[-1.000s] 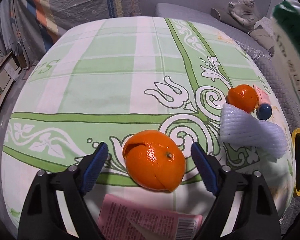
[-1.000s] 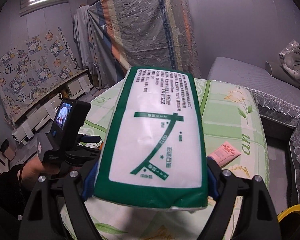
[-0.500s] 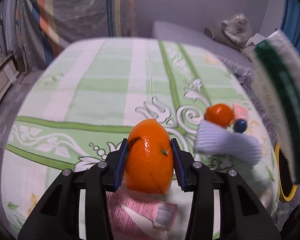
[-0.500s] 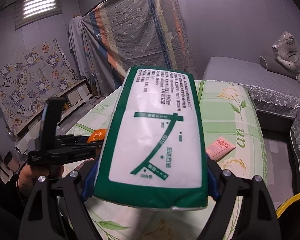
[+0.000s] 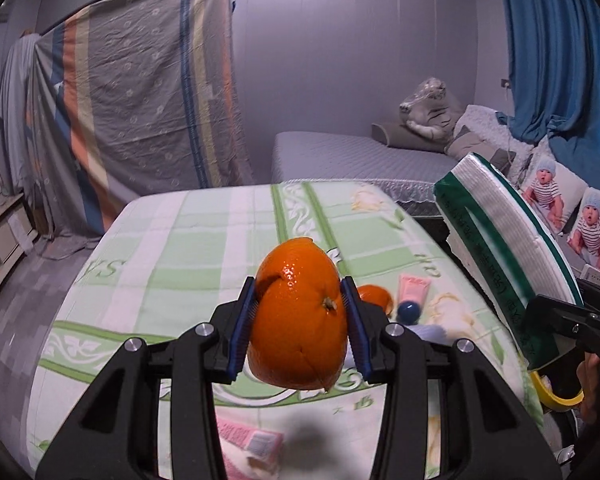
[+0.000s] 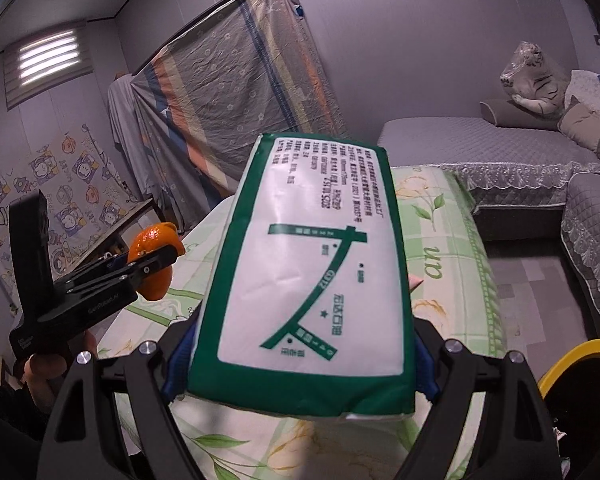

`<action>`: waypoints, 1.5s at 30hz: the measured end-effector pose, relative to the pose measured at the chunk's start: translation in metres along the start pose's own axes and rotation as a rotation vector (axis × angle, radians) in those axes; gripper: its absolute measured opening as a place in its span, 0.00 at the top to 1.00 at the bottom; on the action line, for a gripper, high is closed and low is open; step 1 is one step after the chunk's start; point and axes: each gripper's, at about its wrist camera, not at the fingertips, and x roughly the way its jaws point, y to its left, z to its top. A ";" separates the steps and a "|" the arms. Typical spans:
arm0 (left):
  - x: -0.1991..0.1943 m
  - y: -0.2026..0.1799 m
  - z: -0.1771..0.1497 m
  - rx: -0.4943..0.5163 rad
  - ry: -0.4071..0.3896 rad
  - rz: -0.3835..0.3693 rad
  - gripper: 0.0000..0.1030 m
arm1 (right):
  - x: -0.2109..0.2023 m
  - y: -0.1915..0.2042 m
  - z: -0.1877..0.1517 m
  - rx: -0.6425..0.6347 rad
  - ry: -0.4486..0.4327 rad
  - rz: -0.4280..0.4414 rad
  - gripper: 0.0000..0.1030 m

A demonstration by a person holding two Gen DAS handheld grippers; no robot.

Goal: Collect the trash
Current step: 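Carry the orange and tissue pack over the yellow bin and release both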

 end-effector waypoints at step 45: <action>0.066 -0.334 -0.028 0.362 0.061 -0.561 0.60 | -0.163 -0.217 -0.140 0.422 -0.098 -0.689 0.22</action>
